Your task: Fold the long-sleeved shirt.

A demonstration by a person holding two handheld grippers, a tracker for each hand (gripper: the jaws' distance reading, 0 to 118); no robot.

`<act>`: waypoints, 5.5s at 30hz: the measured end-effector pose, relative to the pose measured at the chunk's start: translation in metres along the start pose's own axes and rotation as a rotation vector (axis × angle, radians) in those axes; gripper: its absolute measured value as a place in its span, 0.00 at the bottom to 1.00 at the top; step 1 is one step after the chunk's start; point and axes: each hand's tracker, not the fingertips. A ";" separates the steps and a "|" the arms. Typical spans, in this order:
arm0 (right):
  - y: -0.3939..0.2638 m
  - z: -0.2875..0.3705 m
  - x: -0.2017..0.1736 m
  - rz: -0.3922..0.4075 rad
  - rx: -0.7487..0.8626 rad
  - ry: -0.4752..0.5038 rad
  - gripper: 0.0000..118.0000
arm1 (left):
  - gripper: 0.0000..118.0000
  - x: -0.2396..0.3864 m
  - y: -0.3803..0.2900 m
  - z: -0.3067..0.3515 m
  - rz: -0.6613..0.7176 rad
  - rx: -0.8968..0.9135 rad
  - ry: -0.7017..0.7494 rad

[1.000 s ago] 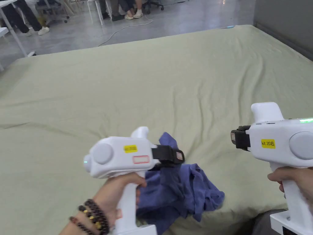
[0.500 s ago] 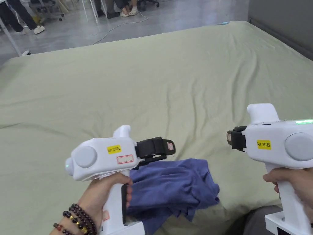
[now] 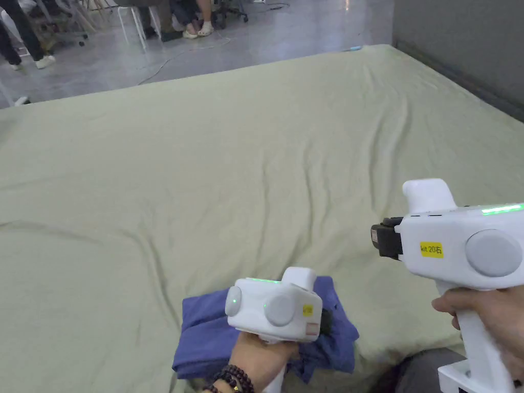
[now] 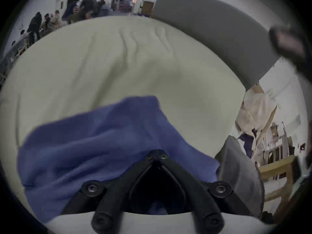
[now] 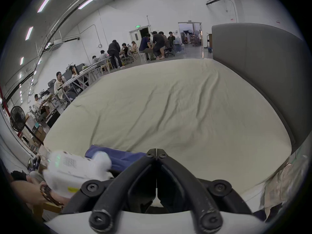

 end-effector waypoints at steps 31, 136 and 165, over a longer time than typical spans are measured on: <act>-0.083 -0.159 -0.035 -0.233 -0.412 0.370 0.00 | 1.00 -0.211 -0.110 0.137 0.568 0.318 -0.184; -0.008 -0.016 -0.059 0.220 0.630 -0.280 0.00 | 0.00 -0.052 -0.054 0.186 0.037 1.034 0.626; -0.012 -0.022 -0.039 0.208 0.593 -0.258 1.00 | 1.00 -0.056 -0.058 0.185 -0.007 1.092 0.693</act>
